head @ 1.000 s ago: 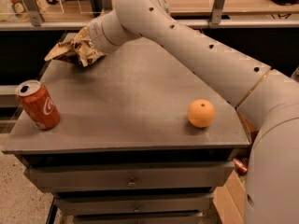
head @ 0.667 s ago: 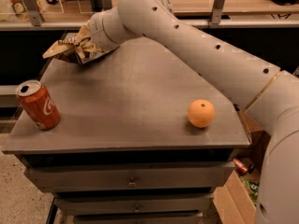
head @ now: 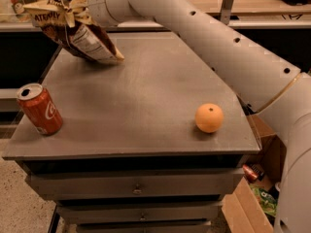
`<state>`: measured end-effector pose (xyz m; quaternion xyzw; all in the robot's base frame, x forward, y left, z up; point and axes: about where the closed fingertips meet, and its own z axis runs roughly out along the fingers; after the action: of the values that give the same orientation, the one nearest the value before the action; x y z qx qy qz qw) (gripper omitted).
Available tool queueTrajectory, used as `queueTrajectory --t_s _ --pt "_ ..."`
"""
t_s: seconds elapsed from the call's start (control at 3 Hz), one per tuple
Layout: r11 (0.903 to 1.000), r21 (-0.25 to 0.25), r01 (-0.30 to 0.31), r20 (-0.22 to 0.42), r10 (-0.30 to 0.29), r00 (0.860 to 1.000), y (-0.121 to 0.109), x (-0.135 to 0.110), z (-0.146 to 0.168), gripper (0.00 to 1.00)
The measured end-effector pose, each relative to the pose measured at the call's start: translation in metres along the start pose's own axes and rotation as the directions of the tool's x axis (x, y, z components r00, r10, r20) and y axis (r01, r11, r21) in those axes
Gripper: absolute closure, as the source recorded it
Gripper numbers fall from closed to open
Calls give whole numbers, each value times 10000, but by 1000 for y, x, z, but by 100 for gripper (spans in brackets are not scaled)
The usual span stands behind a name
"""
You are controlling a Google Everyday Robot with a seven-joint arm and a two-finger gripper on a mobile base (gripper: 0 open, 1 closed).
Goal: Pick brown chip bag
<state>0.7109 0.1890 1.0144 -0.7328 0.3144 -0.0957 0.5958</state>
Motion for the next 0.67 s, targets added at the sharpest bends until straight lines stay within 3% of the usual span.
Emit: queueTrajectory --t_s 0.33,0.67 --pt "9955 931 150 105 -160 9998 -48 -8 -15 100" --pt "9834 1786 328 50 -343 9994 -88 -10 -37 100"
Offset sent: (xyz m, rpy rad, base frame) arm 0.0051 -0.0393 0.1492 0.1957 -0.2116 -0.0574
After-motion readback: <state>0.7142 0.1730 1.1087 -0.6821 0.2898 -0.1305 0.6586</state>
